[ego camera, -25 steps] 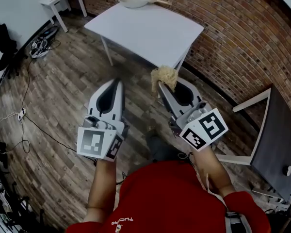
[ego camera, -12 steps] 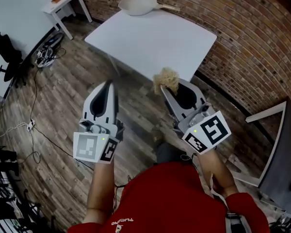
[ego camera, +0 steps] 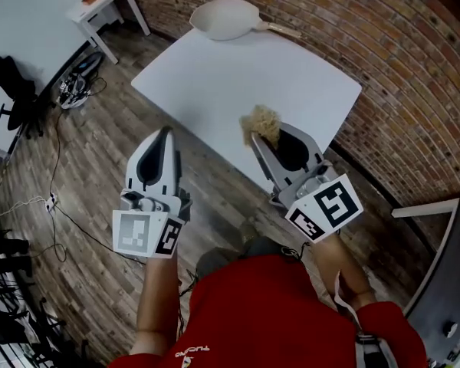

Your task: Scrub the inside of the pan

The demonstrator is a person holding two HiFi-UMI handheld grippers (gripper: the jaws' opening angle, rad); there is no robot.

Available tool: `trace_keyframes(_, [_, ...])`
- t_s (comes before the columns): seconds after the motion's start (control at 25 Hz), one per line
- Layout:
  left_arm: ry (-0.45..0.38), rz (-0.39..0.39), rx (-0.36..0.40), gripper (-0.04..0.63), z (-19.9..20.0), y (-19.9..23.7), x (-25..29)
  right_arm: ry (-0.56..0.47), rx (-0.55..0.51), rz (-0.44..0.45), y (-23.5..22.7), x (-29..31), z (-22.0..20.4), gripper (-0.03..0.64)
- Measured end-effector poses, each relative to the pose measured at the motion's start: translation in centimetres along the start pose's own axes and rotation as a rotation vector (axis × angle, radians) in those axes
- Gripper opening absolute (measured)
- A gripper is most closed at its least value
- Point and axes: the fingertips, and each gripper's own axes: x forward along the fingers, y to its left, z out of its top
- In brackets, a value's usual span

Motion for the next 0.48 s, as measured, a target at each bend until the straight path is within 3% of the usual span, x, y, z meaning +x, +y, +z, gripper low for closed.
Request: trace_keyframes(0.48, [-0.027, 0.005, 0.009, 0.015, 0.5, 7.2, 9.2, 0.004, -0.028, -0.027, -6.2, 9.4, 0.7, 0.087])
